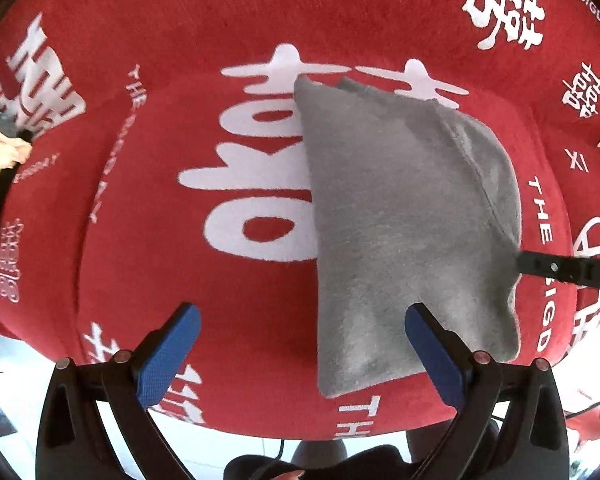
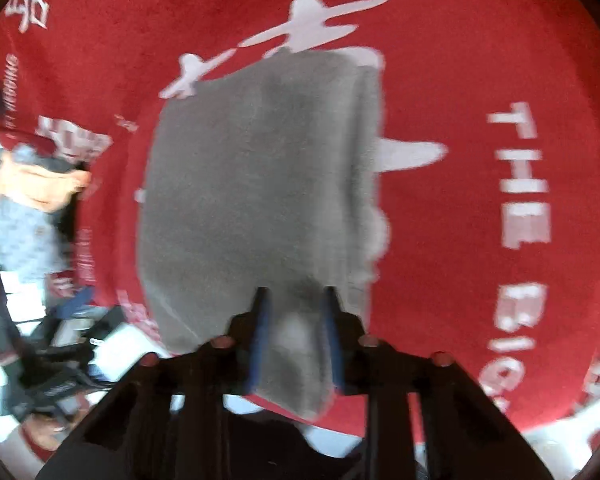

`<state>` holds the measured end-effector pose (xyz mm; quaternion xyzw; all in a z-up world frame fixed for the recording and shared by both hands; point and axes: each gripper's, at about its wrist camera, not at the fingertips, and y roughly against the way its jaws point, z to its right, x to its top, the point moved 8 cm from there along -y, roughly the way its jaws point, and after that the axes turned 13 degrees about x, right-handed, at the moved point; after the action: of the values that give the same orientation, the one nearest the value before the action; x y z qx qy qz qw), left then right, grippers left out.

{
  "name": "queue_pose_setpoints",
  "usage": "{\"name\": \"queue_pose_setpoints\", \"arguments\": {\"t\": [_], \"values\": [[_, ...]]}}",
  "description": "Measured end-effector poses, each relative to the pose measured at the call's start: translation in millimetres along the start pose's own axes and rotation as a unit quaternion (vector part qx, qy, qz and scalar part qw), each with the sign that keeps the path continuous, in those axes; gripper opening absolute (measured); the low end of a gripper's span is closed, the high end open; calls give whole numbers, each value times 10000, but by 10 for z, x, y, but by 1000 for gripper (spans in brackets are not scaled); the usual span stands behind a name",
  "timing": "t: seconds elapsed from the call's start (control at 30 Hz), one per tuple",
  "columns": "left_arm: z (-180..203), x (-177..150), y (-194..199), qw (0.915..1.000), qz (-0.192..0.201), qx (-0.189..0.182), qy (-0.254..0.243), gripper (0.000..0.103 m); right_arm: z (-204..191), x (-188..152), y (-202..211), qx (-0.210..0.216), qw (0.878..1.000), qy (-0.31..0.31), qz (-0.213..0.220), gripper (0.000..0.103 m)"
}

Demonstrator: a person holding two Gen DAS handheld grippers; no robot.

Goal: Fold small clothes

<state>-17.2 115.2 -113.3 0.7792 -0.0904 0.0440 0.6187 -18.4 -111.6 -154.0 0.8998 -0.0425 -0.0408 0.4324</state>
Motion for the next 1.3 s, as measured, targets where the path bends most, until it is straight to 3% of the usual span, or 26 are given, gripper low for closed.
{"name": "queue_pose_setpoints", "arguments": {"t": [0.1, 0.17, 0.33, 0.4, 0.5, 0.57, 0.77, 1.3], "values": [[-24, 8, 135, 9999, 27, -45, 95, 103, -68, -106, 175, -40, 9999, -95, 78, 44], [-34, 6, 238, 9999, 50, -89, 110, 103, -132, -199, 319, -133, 9997, -125, 152, 55], [-54, -35, 544, 9998, 127, -168, 73, 103, -345, -350, 543, -355, 9989, -100, 283, 70], [-73, -51, 625, 9998, 129, -131, 66, 103, -452, -385, 606, -535, 9979, -43, 352, 80], [-125, -74, 734, 9999, 112, 107, 22, 103, -617, -404, 686, -865, 9950, 68, 490, 83], [-155, -82, 794, 9996, 90, 271, -15, 103, -703, -428, 754, -1040, 9930, 141, 541, 91], [-219, -67, 934, 9994, 28, 327, 47, 103, -864, -457, 925, -1535, 9850, 218, 762, 91], [-245, -79, 1053, 9988, -316, 362, -26, 103, -1020, -488, 952, -1637, 9858, 88, 368, 91]]}}
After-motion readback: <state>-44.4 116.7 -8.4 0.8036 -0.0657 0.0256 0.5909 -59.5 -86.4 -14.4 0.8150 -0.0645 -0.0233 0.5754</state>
